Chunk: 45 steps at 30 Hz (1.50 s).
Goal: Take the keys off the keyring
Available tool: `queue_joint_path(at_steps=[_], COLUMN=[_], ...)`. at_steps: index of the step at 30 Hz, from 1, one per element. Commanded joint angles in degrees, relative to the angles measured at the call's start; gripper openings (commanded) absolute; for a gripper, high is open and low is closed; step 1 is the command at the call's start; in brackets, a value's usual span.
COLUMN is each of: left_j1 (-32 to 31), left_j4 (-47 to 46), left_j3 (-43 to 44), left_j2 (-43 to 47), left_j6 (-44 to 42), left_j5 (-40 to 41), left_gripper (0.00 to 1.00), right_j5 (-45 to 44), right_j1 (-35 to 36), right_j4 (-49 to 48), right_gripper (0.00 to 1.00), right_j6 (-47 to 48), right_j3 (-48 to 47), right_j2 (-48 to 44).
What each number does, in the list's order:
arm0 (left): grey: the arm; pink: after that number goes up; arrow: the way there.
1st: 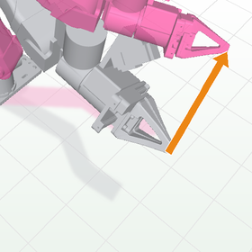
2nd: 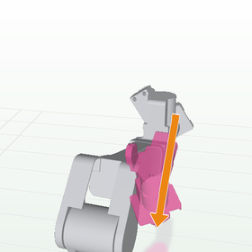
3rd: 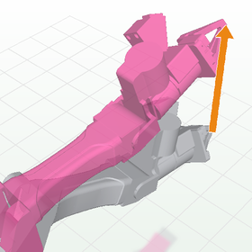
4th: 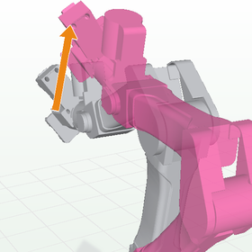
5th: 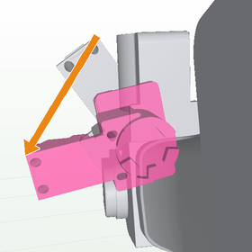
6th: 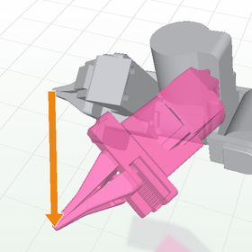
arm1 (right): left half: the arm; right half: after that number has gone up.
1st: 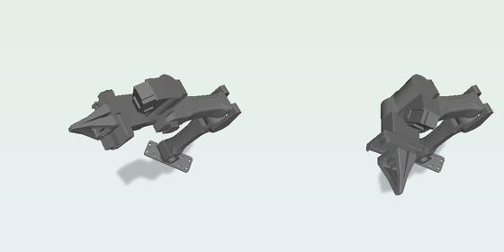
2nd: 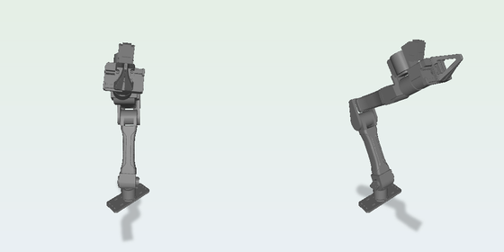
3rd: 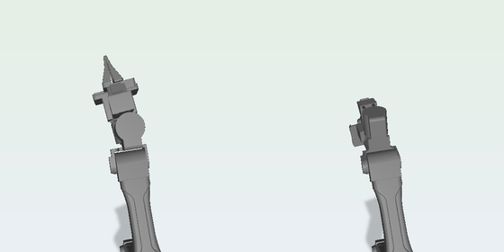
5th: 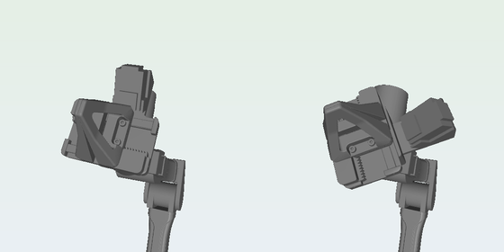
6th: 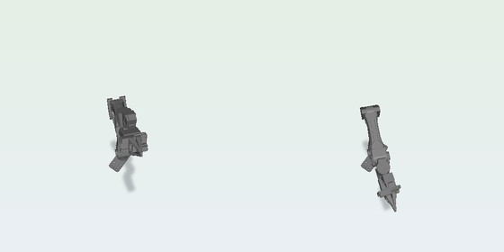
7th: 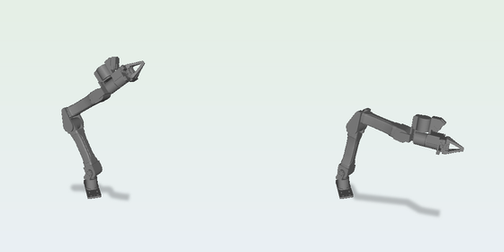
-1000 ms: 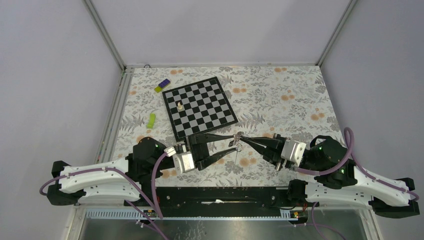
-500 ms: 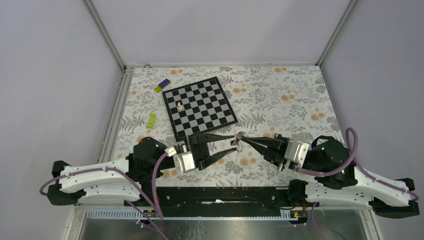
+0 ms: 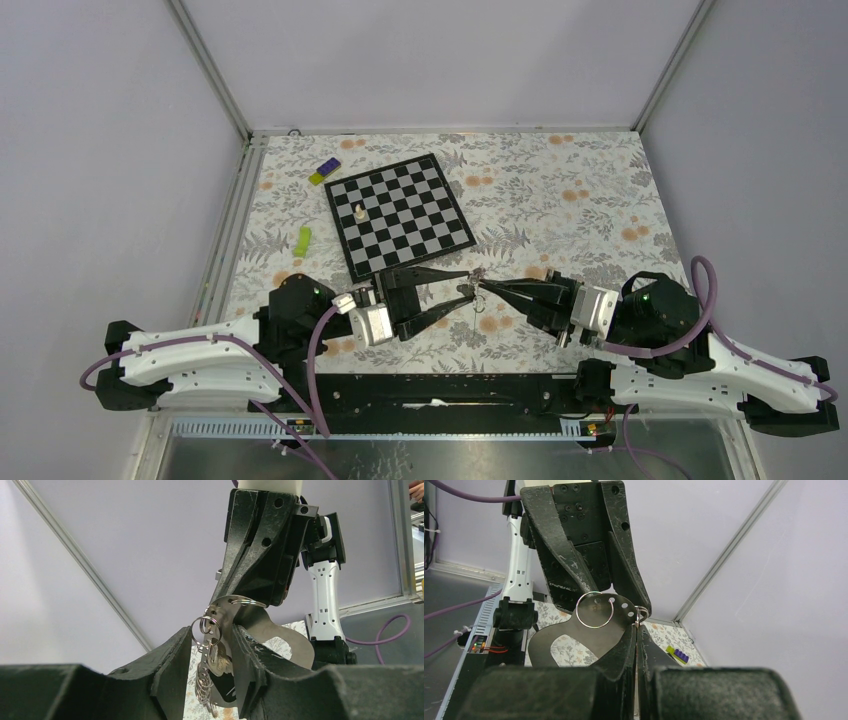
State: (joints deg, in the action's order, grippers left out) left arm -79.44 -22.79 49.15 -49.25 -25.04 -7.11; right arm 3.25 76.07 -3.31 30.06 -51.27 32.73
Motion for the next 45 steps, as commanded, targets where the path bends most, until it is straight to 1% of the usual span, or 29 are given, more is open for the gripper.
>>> queue_joint_path(at_steps=[1, 12, 18, 21, 26, 28, 34, 39, 45], left_j1=[0.07, 0.02, 0.05, 0.03, 0.06, 0.07, 0.04, 0.03, 0.07], left_j4=[-3.21, -3.23, -2.82, -2.63, -2.53, -2.32, -2.18, -2.18, -2.65], left_j3=[0.86, 0.89, 1.03, 1.04, 1.15, 1.13, 1.04, 0.95, 1.0], left_j2=[-0.23, -0.32, 0.31, 0.93, 1.52, 1.45, 1.27, 1.09, 0.36], left_j6=[0.0, 0.12, -0.16, -0.51, -0.79, -0.79, -0.69, -0.72, -0.8], left_j5=[-0.49, -0.61, 0.23, 1.15, 1.51, 1.08, 0.26, 0.06, -0.25], left_gripper=[0.4, 0.4, 0.4, 0.43, 0.43, 0.43, 0.35, 0.34, 0.35], right_j5=[1.4, 1.72, -0.21, -0.9, -2.16, -2.94, -5.38, -4.76, -1.64], right_j1=[0.04, 0.08, 0.08, 0.04, 0.04, 0.04, 0.04, 0.09, 0.04], right_j4=[-2.95, -2.93, -3.19, -3.19, -3.09, -3.76, -5.27, -5.97, -5.83], right_gripper=[0.0, 0.0, 0.0, 0.0, 0.0, 0.0, 0.0, 0.0, 0.0], right_j6=[-0.93, -1.11, -0.37, 0.0, 0.47, 0.74, 1.45, 1.3, 0.42], right_j3=[-0.96, -0.94, -0.85, -0.74, -0.46, -0.42, -0.08, 0.09, -0.21], right_j2=[-0.3, -0.15, -0.21, -0.36, -0.47, -0.27, 0.05, 0.05, 0.25])
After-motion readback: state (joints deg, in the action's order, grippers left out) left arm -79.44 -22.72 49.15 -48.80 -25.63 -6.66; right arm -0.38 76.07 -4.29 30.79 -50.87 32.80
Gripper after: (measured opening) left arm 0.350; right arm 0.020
